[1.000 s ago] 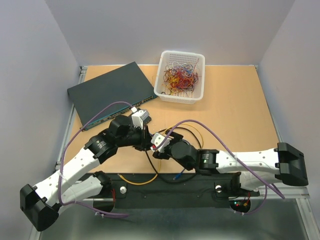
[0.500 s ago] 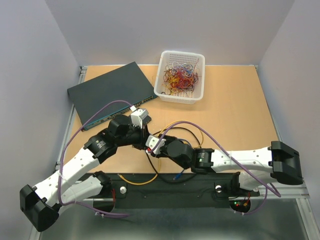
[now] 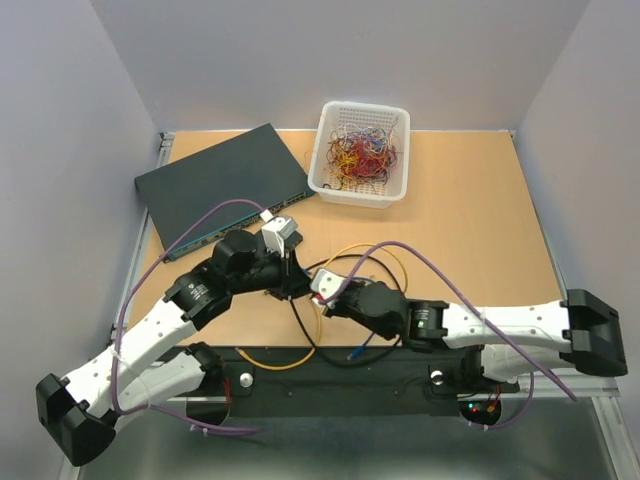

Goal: Insert the plug into the switch port

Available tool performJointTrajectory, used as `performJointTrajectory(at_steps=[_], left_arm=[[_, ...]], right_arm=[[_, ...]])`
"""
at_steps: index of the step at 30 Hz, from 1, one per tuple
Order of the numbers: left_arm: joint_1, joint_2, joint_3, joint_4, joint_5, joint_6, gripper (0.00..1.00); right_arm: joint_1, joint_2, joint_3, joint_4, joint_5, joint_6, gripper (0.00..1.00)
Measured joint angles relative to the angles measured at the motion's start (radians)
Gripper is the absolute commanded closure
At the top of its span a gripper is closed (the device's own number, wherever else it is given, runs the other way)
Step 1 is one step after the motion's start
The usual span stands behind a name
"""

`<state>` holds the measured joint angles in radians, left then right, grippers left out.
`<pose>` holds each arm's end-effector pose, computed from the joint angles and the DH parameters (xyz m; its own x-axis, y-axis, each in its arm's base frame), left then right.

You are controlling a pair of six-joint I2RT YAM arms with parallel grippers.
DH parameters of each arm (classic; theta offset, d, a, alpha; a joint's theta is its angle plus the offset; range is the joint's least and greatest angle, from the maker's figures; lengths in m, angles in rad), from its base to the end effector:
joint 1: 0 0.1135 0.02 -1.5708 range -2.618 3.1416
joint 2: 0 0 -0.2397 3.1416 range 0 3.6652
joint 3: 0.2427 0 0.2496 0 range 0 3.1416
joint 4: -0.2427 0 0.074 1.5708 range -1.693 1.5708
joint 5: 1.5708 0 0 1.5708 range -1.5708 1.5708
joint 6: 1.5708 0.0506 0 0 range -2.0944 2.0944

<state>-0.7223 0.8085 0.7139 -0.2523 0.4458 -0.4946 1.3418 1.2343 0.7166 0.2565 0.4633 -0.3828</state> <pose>0.1460 -0.1578 0.2830 -0.6521 0.0038 -0.7581 0.6717 0.4666 -0.5754 0.0893 0.2834 0.2412 0.2344 -0.4662 -0.8531 -0.7392 0.4845 -0.4679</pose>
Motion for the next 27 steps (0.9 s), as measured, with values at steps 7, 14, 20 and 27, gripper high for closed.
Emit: performJointTrajectory(at_steps=[7,14,20,27], left_arm=[[-0.010,-0.014,0.000,0.010,-0.016,-0.015,0.67],[-0.010,-0.021,0.000,0.084,-0.026,-0.038,0.72],[-0.010,-0.014,0.000,0.096,-0.021,-0.037,0.78],[-0.010,0.004,0.000,0.086,-0.041,-0.037,0.77]], right_arm=[[-0.002,-0.231,-0.095,0.110,0.000,0.109,0.99],[-0.002,-0.282,-0.147,0.130,0.000,0.181,0.94],[-0.003,-0.245,-0.122,0.093,-0.001,0.194,0.30],[-0.006,-0.128,-0.049,0.036,0.118,0.194,0.08]])
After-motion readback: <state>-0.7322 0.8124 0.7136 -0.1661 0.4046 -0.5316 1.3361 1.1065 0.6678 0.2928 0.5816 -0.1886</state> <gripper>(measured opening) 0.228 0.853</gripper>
